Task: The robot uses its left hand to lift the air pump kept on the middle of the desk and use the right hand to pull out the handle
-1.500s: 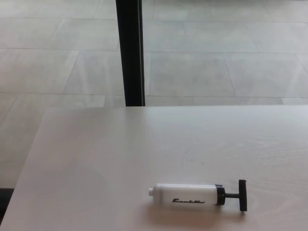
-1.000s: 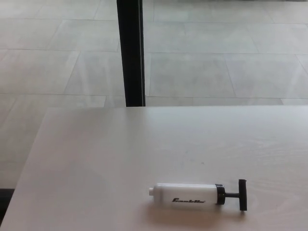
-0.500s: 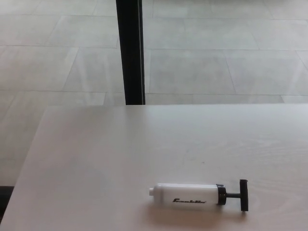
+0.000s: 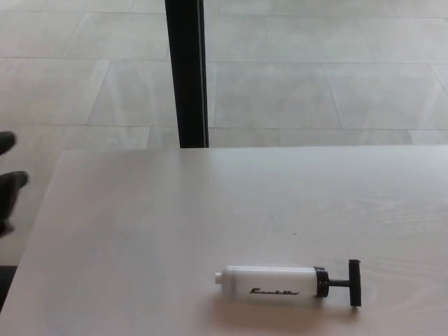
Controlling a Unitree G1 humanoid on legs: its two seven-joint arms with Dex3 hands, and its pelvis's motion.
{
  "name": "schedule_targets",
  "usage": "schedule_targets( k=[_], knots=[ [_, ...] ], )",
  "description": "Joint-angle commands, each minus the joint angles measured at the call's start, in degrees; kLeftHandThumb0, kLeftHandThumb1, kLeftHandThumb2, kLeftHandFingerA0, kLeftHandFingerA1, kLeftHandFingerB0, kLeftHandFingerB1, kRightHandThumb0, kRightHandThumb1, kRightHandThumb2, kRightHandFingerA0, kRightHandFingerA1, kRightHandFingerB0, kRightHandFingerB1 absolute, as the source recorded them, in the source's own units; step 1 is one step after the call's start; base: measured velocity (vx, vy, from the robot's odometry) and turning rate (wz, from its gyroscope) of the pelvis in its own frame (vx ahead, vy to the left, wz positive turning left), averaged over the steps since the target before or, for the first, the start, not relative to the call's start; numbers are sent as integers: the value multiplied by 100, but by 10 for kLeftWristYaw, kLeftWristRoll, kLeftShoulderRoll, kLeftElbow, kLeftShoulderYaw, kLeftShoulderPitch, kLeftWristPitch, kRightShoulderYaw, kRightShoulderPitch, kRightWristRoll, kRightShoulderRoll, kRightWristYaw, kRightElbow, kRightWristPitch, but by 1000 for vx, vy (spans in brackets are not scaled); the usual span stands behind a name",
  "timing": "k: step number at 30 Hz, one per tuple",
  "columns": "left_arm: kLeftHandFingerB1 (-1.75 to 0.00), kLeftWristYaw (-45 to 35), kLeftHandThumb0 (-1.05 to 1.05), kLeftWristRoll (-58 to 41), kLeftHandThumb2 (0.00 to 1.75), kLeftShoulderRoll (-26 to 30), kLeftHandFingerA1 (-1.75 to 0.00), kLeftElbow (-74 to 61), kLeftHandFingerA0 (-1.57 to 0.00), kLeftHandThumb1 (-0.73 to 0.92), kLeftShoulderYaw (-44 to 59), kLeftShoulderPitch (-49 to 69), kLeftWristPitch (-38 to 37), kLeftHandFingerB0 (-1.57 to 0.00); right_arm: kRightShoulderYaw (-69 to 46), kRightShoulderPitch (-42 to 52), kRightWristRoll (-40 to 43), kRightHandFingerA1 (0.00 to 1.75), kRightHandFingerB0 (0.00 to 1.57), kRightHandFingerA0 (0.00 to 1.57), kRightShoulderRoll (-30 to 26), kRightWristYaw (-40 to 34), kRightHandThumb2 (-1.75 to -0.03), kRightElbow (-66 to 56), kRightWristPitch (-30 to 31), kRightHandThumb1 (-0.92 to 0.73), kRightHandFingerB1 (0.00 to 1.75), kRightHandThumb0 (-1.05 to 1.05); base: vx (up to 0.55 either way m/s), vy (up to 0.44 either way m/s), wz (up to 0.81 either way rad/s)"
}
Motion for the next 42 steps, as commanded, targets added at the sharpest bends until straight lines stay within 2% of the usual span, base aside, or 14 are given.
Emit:
schedule_targets(
  k=[1,8,9,10,12,13,14,15,16,17,27,28,29,42],
  knots=[
    [-50,29,-75,181,63,-14,-64,-45,-46,65,-204,-58,57,-40,73,16,-18,49,0,6,17,53,-114,-114,16,-69,30,-85,0,0,0],
    [-51,41,-72,205,60,-31,-66,-24,-49,68,-276,-77,51,-42,80,36,-10,47,5,8,10,52,-104,-145,39,-75,38,-80,0,0,0],
    [-59,44,-72,214,92,-33,-68,-21,-47,52,-287,-83,58,-40,82,35,-11,52,0,13,10,50,-111,-147,42,-69,39,-74,0,0,0],
    [-50,46,-72,225,61,-33,-65,-13,-50,68,-301,-93,59,-43,83,35,-11,52,0,16,10,49,-112,-152,47,-72,38,-80,0,0,0],
    [-57,47,-71,236,91,-32,-66,-7,-44,53,-317,-104,68,-39,84,34,-9,40,11,17,11,49,-70,-155,48,-92,27,-84,0,0,0],
    [-48,49,-70,242,60,-34,-62,-3,-45,68,-326,-110,72,-42,85,33,-11,41,10,17,13,45,-70,-156,45,-92,28,-84,0,0,0],
    [-47,50,-69,247,60,-34,-61,-3,-45,68,-334,-113,76,-42,86,32,-7,55,0,20,16,47,-113,-155,44,-72,38,-83,0,0,0],
    [-52,46,-60,260,97,-36,-66,-4,-45,51,-354,-122,91,-26,87,31,-2,50,0,2,21,45,-109,-163,52,-46,49,-37,0,0,0],
    [-52,46,-60,264,97,-37,-66,-4,-45,51,-362,-126,96,-26,88,31,-3,50,0,2,22,42,-109,-168,56,-46,49,-37,0,0,0],
    [-44,47,-65,267,60,-37,-55,-2,-45,67,-367,-128,98,-40,89,31,-5,42,13,20,23,40,-69,-169,55,-92,29,-82,0,0,0],
    [-42,49,-76,330,62,-60,-53,44,-43,74,-457,-179,139,-37,95,29,-7,43,14,20,29,38,-70,-188,69,-92,29,-79,0,0,0],
    [-46,24,-73,341,102,-56,-63,42,-38,56,-478,-194,162,-16,94,26,-2,45,17,21,32,39,-70,-187,69,-92,31,-77,0,0,0],
    [-34,2,-84,352,64,-49,-47,41,-26,78,-497,-208,186,-26,94,24,-2,45,17,21,33,38,-70,-188,73,-92,30,-77,0,0,0],
    [-39,-51,-98,488,104,-52,-26,93,0,67,-685,-278,279,-14,94,20,10,49,20,23,49,34,-69,-195,80,-92,33,-73,0,0,0]
  ],
)
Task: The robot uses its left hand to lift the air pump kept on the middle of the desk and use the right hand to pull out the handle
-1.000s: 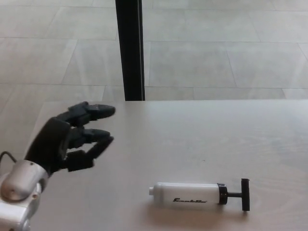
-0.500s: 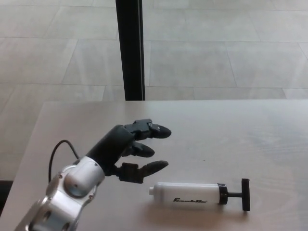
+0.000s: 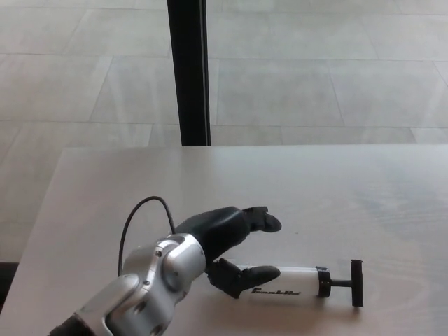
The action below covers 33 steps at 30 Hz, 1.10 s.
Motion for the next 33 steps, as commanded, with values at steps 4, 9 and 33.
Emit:
schedule_targets(
  k=[4,9,33],
  knots=[
    [-41,-33,-89,182,105,-7,-32,57,0,61,-127,-46,130,-9,-1,5,13,46,22,24,30,-4,-69,-30,42,-92,32,-75,0,0,0],
    [-44,-27,-86,183,102,-13,-32,61,0,59,-135,-28,143,-13,-5,8,15,45,20,22,35,-3,-69,-38,39,-92,32,-72,0,0,0],
    [-50,296,-53,215,60,-197,-86,183,-50,70,-2,134,73,-35,-3,2,-21,44,31,31,62,-45,-67,-68,79,-91,35,-64,0,0,0]
  ],
)
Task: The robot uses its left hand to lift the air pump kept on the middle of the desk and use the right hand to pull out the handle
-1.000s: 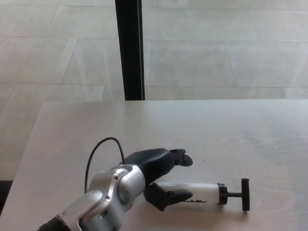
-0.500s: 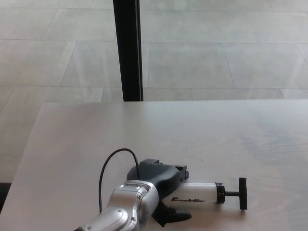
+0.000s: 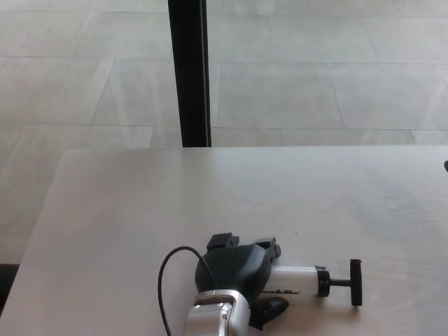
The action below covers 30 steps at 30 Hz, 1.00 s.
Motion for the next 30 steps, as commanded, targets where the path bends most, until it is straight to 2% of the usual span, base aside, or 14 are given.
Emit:
schedule_targets(
  k=[1,2,4,5,6,12,13,14,16,18,19,26,27,30],
  knots=[
    [-58,90,-55,22,89,-14,-76,71,-51,53,11,45,-18,-34,-7,-10,-19,45,32,33,9,-43,-67,-11,27,-89,35,-64,0,0,0],
    [-51,83,-53,34,61,-13,-77,84,-51,71,0,39,-17,-38,-9,-10,-16,46,31,32,11,-43,-67,-12,28,-89,35,-63,0,0,0],
    [-57,77,-55,68,61,1,-85,104,-56,71,-31,27,-14,-45,-9,-12,-14,58,22,33,19,-47,-107,-12,25,-73,48,-67,0,0,0],
    [-63,68,-55,70,92,3,-80,109,-55,55,-37,24,-17,-42,-9,-11,-15,46,33,35,22,-51,-66,-18,33,-88,35,-60,0,0,0],
    [-58,70,-54,83,61,7,-87,119,-59,71,-50,19,-17,-48,-9,-11,-17,45,33,34,23,-53,-66,-21,38,-88,35,-60,0,0,0],
    [-58,90,-50,123,59,22,-94,171,-64,63,-88,20,-19,-52,-13,-13,-25,45,33,33,31,-72,-66,-31,49,-87,35,-60,0,0,0],
    [-56,94,-48,130,58,22,-91,180,-69,61,-93,18,-20,-54,-13,-13,-27,57,24,31,31,-72,-105,-30,47,-72,48,-66,0,0,0],
    [-53,99,-41,136,57,23,-97,186,-77,61,-97,18,-25,-58,-13,-13,-29,46,32,33,31,-73,-66,-30,45,-88,35,-59,0,0,0],
    [-50,105,-32,137,58,26,-114,189,-81,59,-95,21,-40,-58,-14,-12,-29,46,32,33,34,-77,-66,-31,43,-88,35,-59,0,0,0],
    [-62,99,-24,146,61,30,-125,193,-85,57,-105,20,-54,-74,-17,-13,-25,47,31,34,38,-79,-66,-33,40,-87,35,-55,0,0,0],
    [-64,95,-26,147,59,29,-108,192,-82,58,-106,21,-53,-80,-17,-14,-26,59,21,34,40,-80,-103,-31,38,-69,48,-59,0,0,0],
    [-105,121,-18,105,78,33,-154,179,-75,75,-59,49,-131,-73,-34,-18,-23,63,26,40,54,-96,-103,-26,24,-66,50,-49,0,0,0],
    [-114,128,-17,105,82,34,-164,183,-73,72,-54,49,-142,-72,-37,-20,-22,54,37,43,55,-97,-65,-20,17,-83,37,-51,0,0,0],
    [-139,150,-19,106,91,37,-175,189,-79,71,-36,53,-173,-71,-43,-21,-16,56,42,53,61,-98,-64,-15,15,-82,38,-49,0,0,0]
  ],
)
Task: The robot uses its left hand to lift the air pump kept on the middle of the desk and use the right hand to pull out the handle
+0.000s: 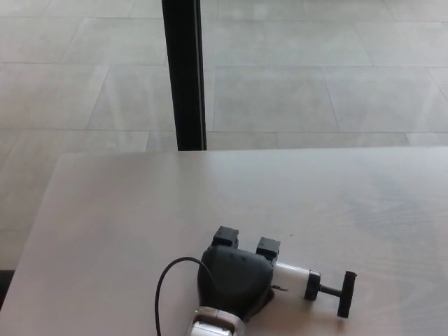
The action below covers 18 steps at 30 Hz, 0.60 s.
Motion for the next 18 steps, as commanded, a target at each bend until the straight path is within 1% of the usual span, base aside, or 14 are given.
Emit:
schedule_targets(
  k=[1,3,5,6,7,8,11,12,13,14,15,16,17,18],
  knots=[
    [-137,-10,-19,-44,92,25,-175,34,-80,69,21,62,-77,-71,-14,-6,5,57,42,54,9,-21,-64,7,-15,-83,38,-48,0,0,0],
    [-142,3,-17,-42,94,26,-175,32,-83,64,30,65,-93,-70,-13,-5,4,57,43,56,10,-21,-64,8,-16,-82,38,-47,0,0,0],
    [-148,-4,-16,-43,97,24,-175,22,-78,64,42,67,-94,-67,-13,-3,5,58,43,58,12,-19,-64,13,-20,-81,38,-48,0,0,0],
    [-155,10,-12,-40,97,24,-175,25,-79,61,47,65,-105,-68,-14,-1,7,59,43,60,13,-18,-63,12,-20,-79,38,-50,0,0,0],
    [-155,31,-12,-35,97,26,-175,30,-79,61,51,62,-121,-68,-14,2,8,59,43,60,14,-16,-63,10,-19,-79,38,-50,0,0,0],
    [-152,30,-12,-35,97,28,-175,26,-79,64,55,60,-128,-68,-13,5,8,66,35,54,13,-15,-94,6,-14,-63,51,-55,0,0,0],
    [-147,31,-13,-49,107,36,-175,14,-82,59,79,48,-158,-73,-8,11,6,68,34,56,15,-14,-93,-6,-2,-62,52,-56,0,0,0],
    [-139,46,-5,-42,108,41,-175,20,-90,62,83,38,-169,-75,-6,12,7,69,33,55,18,-16,-94,-16,12,-62,52,-57,0,0,0],
    [-139,47,-5,-40,108,41,-175,22,-90,62,85,38,-171,-75,-6,12,7,69,33,55,19,-15,-94,-15,13,-62,52,-57,0,0,0],
    [-151,49,-14,-41,101,46,-175,17,-76,62,96,24,-173,-66,2,15,7,66,39,60,24,-13,-63,-25,22,-76,39,-57,0,0,0],
    [-154,44,-13,-49,102,48,-175,14,-76,62,106,19,-181,-65,6,15,9,70,39,58,27,-10,-62,-31,34,-75,39,-60,0,0,0],
    [-152,31,-11,-48,104,52,-175,8,-78,61,113,6,-179,-66,13,12,12,67,39,57,28,-5,-62,-37,53,-75,38,-64,0,0,0],
    [-147,36,-11,-47,105,54,-175,8,-76,60,119,-2,-181,-68,20,10,11,72,34,54,32,-6,-94,-44,64,-59,52,-64,0,0,0],
    [-143,34,-8,-49,101,54,-172,0,-76,61,131,-17,-174,-70,35,1,5,72,34,51,38,-7,-94,-49,75,-58,52,-64,0,0,0]
  ],
)
